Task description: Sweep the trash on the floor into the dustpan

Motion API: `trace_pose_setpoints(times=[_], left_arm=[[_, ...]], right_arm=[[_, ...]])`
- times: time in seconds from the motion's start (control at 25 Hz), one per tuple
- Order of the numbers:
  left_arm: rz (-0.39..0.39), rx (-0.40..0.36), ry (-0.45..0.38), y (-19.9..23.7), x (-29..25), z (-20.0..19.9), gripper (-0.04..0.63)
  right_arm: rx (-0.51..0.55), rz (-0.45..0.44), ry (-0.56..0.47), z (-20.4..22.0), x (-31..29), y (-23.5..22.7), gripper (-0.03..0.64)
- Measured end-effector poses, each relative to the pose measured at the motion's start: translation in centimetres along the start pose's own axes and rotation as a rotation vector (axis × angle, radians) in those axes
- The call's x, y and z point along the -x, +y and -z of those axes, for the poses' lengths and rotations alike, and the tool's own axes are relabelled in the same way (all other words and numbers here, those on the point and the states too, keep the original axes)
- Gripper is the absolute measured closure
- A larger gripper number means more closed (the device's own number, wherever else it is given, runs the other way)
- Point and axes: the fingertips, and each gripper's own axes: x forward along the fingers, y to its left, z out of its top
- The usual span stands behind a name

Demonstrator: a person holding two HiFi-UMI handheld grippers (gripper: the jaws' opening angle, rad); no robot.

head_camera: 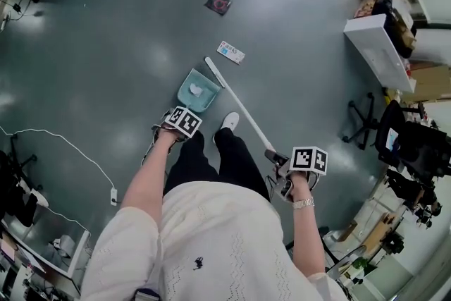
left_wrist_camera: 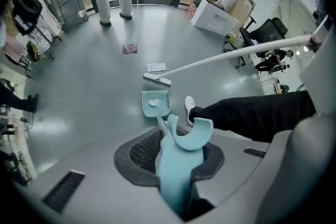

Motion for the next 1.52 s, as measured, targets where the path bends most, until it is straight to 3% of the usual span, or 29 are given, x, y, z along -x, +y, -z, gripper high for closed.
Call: trace_pose_setpoints(times=[0.24, 0.48, 0.68, 0.84, 1.04, 1.32, 1.52], left_arm=[[-0.004, 0.021, -0.013, 1.3, 0.6, -4.7, 0.502], [-0.014, 0.011, 0.004, 4.0, 1.3, -11.5, 0.502], [-0.051, -0.153, 0.059, 6.6, 2.2, -17.7, 0.502], [-0.025, -0.232, 0.099, 8.5, 1.9, -20.3, 0.502], [0.023, -0.267, 0.106, 12.3, 1.7, -23.0, 0.502], [0.073, -0.323, 0.112, 16.6, 2.7, -23.7, 0.502], [0.092, -0.353, 0.122, 17.5, 3.2, -24.5, 0.502]], right_arm=[[0.030, 0.009, -0.106, -9.1, 2.8, -1.5, 0.499], [0.138, 0.134, -0.126, -19.4, 3.8, -5.7, 0.499], [0.221, 0.255, -0.089, -24.9, 3.6, -8.8, 0.499], [0.238, 0.322, -0.022, -24.4, 1.8, -8.5, 0.499], [0.199, 0.295, 0.015, -21.5, -2.1, -5.0, 0.499], [0.141, 0.286, 0.006, -16.0, -7.9, 4.4, 0.497], [0.157, 0.240, 0.040, -13.9, -9.6, 9.2, 0.497]])
